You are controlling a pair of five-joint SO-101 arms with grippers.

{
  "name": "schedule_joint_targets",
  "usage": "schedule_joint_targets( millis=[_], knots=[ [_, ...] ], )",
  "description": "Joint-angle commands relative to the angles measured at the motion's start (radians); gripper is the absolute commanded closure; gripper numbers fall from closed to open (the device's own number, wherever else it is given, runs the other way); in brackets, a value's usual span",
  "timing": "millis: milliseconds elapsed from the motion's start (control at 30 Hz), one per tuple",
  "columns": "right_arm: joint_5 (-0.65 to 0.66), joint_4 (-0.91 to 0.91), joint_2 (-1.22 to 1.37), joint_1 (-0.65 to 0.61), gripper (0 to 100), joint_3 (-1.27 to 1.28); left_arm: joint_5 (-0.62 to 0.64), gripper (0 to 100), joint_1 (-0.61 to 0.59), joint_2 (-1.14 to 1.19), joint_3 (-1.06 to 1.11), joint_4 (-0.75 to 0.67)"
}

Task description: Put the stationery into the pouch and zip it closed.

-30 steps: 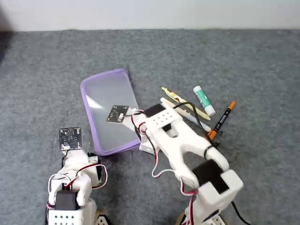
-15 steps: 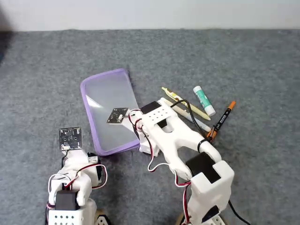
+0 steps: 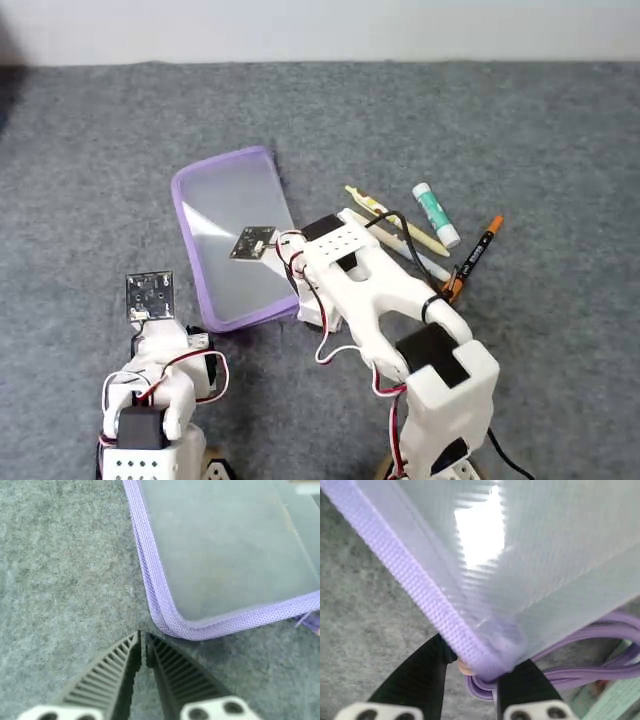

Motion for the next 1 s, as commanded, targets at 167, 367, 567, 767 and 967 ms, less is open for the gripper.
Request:
schedule_joint_targets(
  millis=[167,367,567,767,967],
  knots=[
    [-0.161,0.183,-0.329,0.007,99.0,-0.008,-0.009,98,-0.006,-0.012,-0.018,0.006],
    [-0.356,0.282,-0.486,0.007,98.9,-0.008,-0.009,98,-0.006,-0.012,-0.018,0.006],
    [-0.545,0.312,-0.558,0.012,99.0,-0.008,-0.009,98,-0.006,-0.012,-0.018,0.006],
    [-0.672,0.26,-0.613,0.067,99.0,-0.008,-0.009,98,-0.006,-0.012,-0.018,0.006],
    [-0.776,0.245,-0.673,0.094,99.1,-0.008,-0.009,98,-0.006,-0.012,-0.018,0.006]
  ],
)
